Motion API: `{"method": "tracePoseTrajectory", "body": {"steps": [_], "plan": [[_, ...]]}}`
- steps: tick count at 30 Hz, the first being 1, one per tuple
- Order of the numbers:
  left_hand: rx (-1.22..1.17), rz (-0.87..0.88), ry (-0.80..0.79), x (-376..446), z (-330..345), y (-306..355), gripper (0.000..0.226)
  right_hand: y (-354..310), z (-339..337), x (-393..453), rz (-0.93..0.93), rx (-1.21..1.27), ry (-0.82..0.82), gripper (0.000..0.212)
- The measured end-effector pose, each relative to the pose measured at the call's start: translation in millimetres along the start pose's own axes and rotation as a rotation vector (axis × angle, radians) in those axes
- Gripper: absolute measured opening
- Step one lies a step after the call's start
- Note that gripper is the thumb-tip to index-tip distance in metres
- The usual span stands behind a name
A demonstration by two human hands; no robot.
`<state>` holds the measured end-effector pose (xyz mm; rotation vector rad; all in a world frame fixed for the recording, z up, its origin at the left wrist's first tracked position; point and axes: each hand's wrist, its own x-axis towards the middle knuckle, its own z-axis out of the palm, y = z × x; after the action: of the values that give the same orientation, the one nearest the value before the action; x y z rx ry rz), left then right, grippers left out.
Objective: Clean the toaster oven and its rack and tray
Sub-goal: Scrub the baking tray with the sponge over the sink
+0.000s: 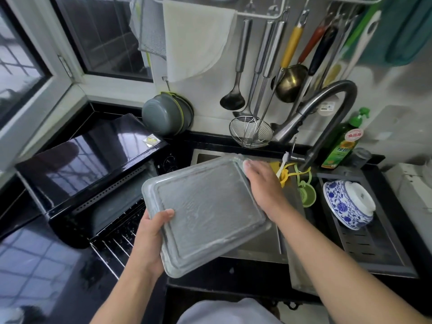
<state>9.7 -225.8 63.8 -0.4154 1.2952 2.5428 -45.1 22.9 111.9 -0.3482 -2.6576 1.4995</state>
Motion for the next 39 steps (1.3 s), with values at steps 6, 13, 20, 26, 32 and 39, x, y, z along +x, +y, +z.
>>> {"method": "tracePoseTrajectory", "body": {"steps": [6,13,20,26,32,39], "plan": [[0.061,-0.04,-0.03,5,-20,9,0.064,12,-13,-7,0.253,0.343,-0.17,0.039],[0.156,-0.049,-0.098,6,-14,13,0.056,-7,-13,8,0.328,0.124,-0.123,0.043],[0.145,0.002,-0.002,1,-15,6,0.042,1,-27,-5,0.36,0.484,-0.373,0.018],[0.232,0.039,-0.06,9,-13,19,0.06,-1,-11,8,0.399,0.234,-0.206,0.028],[0.158,0.101,0.142,11,-6,5,0.022,17,-12,5,0.358,0.335,-0.289,0.017],[0.153,0.083,0.087,18,1,10,0.034,46,-2,-12,0.438,0.367,-0.222,0.023]]}}
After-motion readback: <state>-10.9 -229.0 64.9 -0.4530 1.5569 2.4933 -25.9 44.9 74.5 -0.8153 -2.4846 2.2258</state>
